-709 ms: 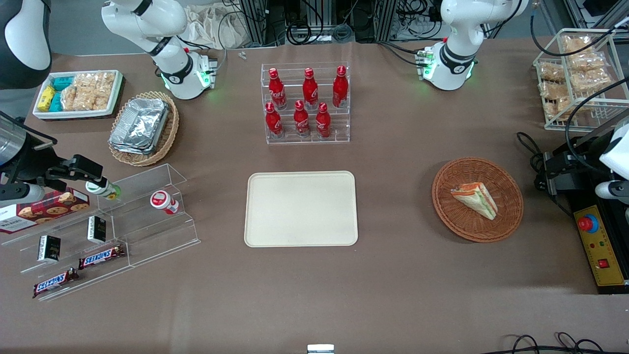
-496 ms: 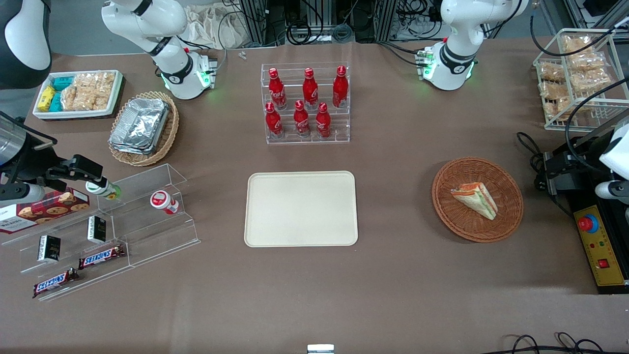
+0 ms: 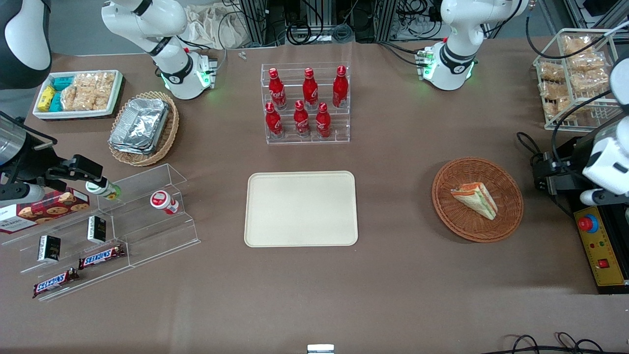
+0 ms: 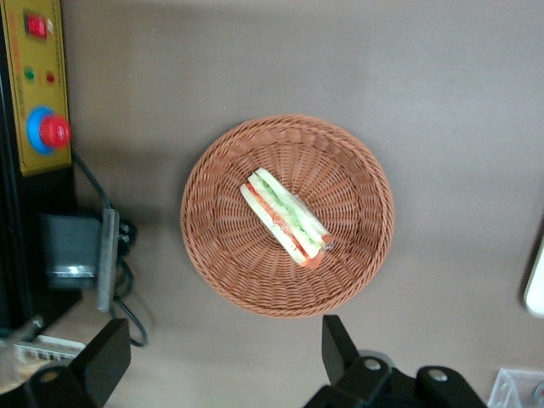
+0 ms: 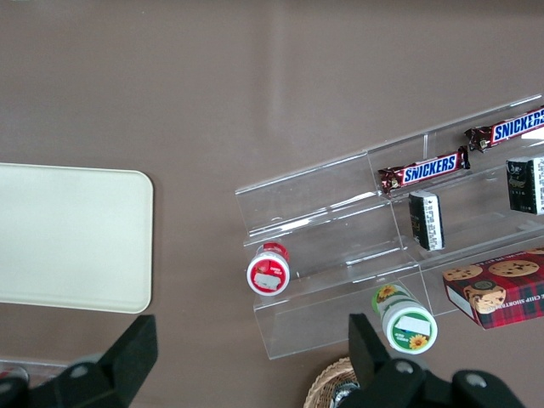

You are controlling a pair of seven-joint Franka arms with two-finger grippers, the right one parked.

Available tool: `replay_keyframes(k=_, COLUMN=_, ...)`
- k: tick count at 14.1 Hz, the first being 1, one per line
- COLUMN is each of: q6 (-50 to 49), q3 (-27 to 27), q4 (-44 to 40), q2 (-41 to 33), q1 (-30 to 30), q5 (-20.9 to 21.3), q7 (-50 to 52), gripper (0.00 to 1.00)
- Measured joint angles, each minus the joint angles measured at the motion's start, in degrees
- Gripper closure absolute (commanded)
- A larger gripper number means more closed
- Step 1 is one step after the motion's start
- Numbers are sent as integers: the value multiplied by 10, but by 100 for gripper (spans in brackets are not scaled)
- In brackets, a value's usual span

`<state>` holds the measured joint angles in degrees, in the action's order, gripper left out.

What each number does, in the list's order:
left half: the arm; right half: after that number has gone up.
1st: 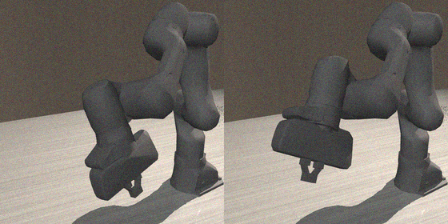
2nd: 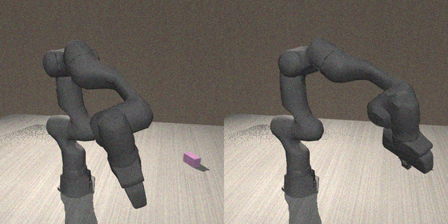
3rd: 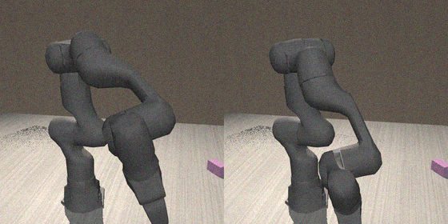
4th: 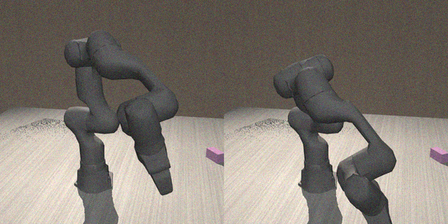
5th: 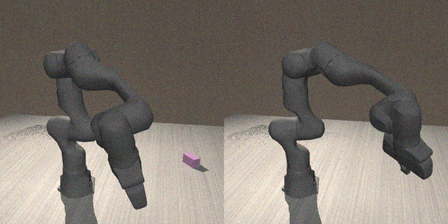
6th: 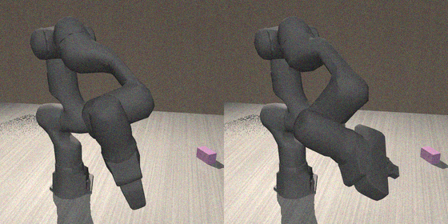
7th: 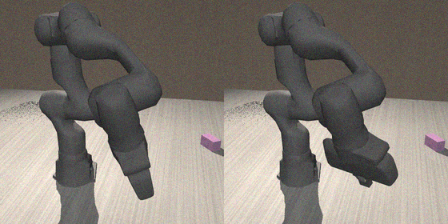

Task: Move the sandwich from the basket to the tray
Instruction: 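Move the left gripper down over the wrapped sandwich in the wicker basket, then close the left gripper on the wrapped sandwich's edge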

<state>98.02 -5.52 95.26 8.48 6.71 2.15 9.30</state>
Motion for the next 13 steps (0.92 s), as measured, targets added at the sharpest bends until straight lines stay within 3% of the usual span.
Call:
replay_keyframes(k=7, q6=183, q3=-20, q4=172, q2=1, q1=-3, q5=0, q7=264, gripper=1)
replay_keyframes(k=13, q6=307, q3=-21, q4=267, q2=24, q1=-3, q5=-1, q7=383, gripper=2)
